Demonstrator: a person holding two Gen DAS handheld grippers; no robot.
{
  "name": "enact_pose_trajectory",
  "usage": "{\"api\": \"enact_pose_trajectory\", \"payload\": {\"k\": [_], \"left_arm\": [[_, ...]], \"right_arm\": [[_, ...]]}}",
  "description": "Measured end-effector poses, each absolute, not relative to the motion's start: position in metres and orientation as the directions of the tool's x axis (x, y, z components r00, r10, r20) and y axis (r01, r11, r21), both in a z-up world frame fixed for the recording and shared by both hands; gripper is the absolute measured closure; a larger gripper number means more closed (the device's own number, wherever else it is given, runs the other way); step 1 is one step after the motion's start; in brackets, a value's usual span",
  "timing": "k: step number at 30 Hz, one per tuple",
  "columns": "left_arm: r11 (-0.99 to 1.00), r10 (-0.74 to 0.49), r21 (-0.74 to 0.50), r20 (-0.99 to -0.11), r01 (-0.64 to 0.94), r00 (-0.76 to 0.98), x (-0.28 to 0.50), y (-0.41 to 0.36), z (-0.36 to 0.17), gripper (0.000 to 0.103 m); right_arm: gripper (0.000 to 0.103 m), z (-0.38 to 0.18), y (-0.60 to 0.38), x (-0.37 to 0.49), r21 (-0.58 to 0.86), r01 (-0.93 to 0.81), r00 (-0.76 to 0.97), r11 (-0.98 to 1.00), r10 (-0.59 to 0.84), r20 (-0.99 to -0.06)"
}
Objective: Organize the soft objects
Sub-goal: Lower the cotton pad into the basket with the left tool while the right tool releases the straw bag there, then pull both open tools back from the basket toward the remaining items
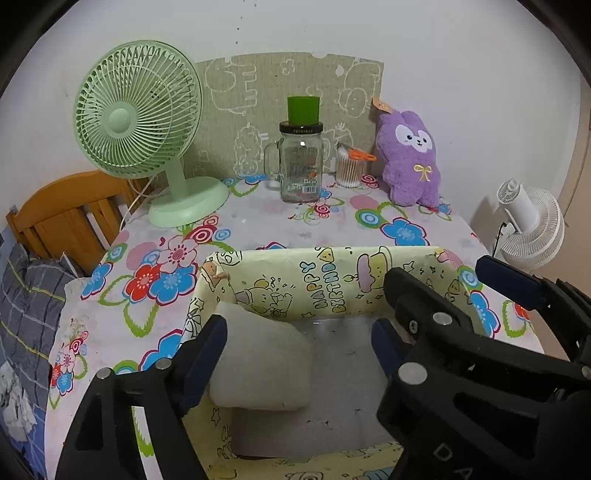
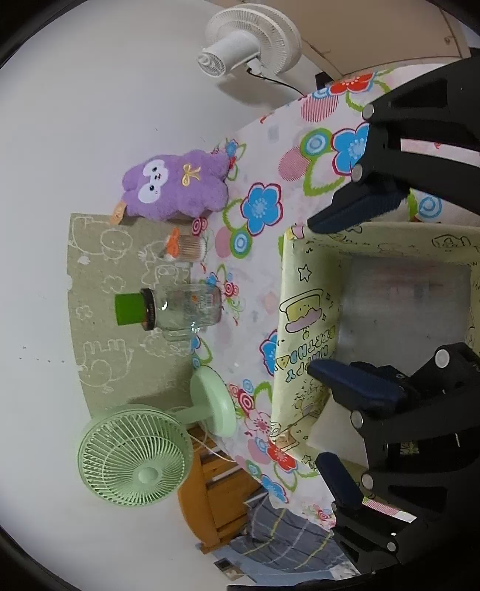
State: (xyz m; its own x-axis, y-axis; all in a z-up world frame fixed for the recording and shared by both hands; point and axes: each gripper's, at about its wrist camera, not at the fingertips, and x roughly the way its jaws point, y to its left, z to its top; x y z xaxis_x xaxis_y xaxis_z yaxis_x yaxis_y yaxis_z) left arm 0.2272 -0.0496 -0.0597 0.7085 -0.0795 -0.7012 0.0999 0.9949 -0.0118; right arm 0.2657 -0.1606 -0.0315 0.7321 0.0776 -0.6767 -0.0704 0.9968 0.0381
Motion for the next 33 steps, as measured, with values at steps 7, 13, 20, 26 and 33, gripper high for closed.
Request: {"api": "enact_pose_trajectory", "payload": {"k": [7, 13, 20, 26, 33], "left_arm": [[0.995, -0.083, -0.014, -0.677, 0.1, 0.731, 0.213, -0.051, -0.049, 0.017], [0.995, -0.076, -0.007, -0.663, 0.096, 0.745, 0.199, -0.051, -0.039, 0.016], [0.996, -0.076, -0.007, -0.628, 0.092, 0.774, 0.177, -0.05, -0.026, 0.006], [0.995, -0.084, -0.01, -0.612, 0.098, 0.787, 0.158, -0.05, -0.017, 0.0], [0.994, -0.095, -0.009, -0.597, 0.111, 0.797, 0.135, -0.048, -0.012, 0.0]], "right_arm": [[0.011, -0.024, -0.164, 0.254, 0.046, -0.053, 0.737, 0.998, 0.07, -0.672], [0.008, -0.015, -0.165, 0.24, 0.053, -0.048, 0.74, 0.997, 0.071, -0.669], [0.008, -0.001, -0.164, 0.218, 0.051, -0.048, 0.764, 0.998, 0.07, -0.641], [0.008, 0.011, -0.162, 0.197, 0.035, -0.051, 0.782, 0.998, 0.062, -0.62], [0.008, 0.019, -0.159, 0.172, 0.028, -0.072, 0.793, 0.997, 0.075, -0.605]]}}
